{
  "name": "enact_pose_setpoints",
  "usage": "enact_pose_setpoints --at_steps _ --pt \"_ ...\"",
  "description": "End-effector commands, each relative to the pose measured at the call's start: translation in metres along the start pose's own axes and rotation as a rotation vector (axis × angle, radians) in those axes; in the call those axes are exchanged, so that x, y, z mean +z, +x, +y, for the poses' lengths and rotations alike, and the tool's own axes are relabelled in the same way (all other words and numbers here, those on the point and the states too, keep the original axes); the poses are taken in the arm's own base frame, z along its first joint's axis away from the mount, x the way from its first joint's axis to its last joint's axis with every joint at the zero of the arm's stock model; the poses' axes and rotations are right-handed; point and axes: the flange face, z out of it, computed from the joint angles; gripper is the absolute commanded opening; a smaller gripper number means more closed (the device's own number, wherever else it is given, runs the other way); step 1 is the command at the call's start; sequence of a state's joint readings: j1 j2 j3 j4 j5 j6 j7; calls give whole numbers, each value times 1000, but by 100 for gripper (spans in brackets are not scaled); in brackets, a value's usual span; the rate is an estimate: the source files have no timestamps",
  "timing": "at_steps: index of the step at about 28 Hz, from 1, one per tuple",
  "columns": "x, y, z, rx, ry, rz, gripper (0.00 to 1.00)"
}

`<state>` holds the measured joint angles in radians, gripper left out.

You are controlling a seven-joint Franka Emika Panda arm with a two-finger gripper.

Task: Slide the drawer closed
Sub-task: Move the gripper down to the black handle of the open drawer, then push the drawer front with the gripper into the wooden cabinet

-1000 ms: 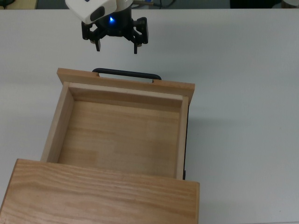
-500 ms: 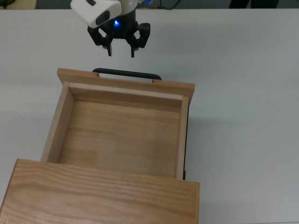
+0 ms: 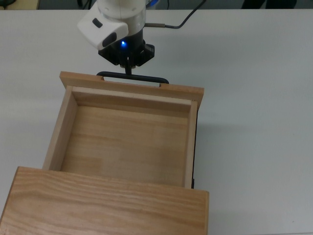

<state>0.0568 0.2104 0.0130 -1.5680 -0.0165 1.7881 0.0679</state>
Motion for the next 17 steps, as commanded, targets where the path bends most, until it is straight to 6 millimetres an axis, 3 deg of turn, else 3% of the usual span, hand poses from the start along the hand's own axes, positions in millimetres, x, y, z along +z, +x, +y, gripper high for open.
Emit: enact_pose_setpoints --at_steps 1,17 --pt "7 18 -5 26 12 9 0" --pt "-16 56 3 36 13 238 0"
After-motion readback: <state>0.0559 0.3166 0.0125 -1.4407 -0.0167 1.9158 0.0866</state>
